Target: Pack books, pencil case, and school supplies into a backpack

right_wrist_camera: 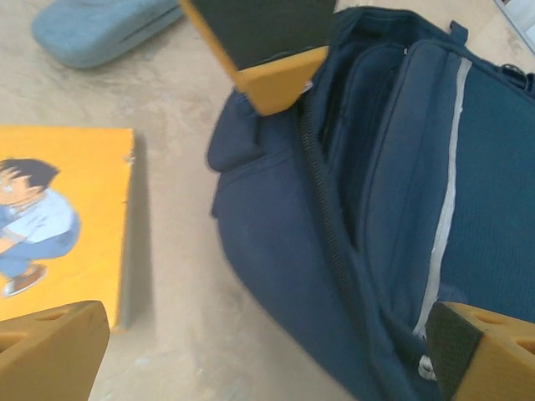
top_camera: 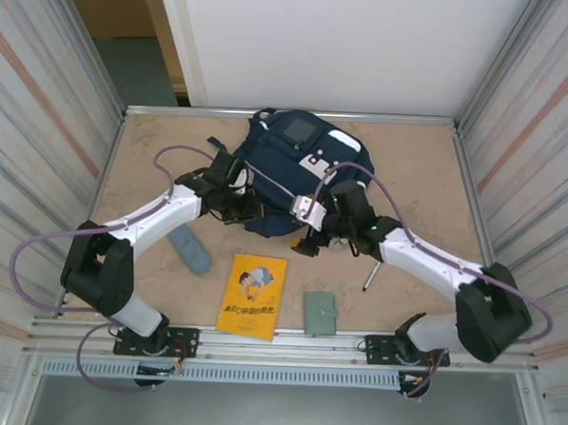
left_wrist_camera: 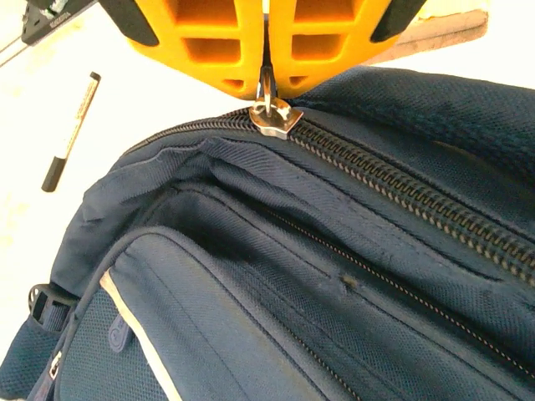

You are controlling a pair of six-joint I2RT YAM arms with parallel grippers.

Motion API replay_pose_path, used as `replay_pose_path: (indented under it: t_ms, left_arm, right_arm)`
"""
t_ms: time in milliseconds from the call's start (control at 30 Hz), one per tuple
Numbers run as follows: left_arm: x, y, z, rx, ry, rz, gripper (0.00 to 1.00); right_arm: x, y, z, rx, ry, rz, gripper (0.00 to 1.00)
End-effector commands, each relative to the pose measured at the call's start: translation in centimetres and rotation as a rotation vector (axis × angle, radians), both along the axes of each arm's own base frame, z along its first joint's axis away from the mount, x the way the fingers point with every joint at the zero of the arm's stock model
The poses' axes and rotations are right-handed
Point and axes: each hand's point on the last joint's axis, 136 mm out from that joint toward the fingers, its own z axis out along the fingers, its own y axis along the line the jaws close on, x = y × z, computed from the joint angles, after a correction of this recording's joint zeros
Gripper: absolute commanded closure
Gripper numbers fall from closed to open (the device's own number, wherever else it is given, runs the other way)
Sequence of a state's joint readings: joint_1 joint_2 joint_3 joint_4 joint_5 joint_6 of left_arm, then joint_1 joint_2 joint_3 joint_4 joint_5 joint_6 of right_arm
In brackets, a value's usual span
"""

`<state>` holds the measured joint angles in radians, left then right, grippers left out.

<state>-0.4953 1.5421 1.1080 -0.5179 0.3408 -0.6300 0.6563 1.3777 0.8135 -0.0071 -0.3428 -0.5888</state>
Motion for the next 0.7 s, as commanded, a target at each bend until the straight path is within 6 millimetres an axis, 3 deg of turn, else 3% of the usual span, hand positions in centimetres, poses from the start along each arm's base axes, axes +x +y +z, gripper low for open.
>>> replay_pose_path:
  t_ms: [0,167,300,400,567,667]
  left_arm:
    - [-1.0,0.3,0.6,-0.041,0.002,-0.054,1.00]
    - [-1.5,-0.5,1.4,-0.092,-0.011,-0.108,1.00]
    - [-1.8,-1.0,1.7,-0.129,-0.015,-0.128,1.00]
    - [-1.9,-1.2,2.0,-0.134,-0.026,-0.156,1.00]
    - [-1.3,2.3,1.9,0.063,-0.082,-0.135,1.00]
    - [-0.5,4.1,1.1,0.072,-0.075,-0.077,1.00]
  right_arm:
    - [2.5,3.0,2.0,0.085,-0.141,0.040,0.04]
    - [4.1,4.3,-0.2,0.043,-0.164,0.065,0.06]
    - [3.5,5.9,-2.4,0.012,-0.215,0.155,0.15]
    - [3.8,6.9,-4.3,-0.083,-0.291,0.180,0.40]
    - [4.0,6.2,-5.5,-0.162,-0.291,0.169,0.91]
    - [3.3,4.9,-5.8,-0.217,-0.289,0.172,1.00]
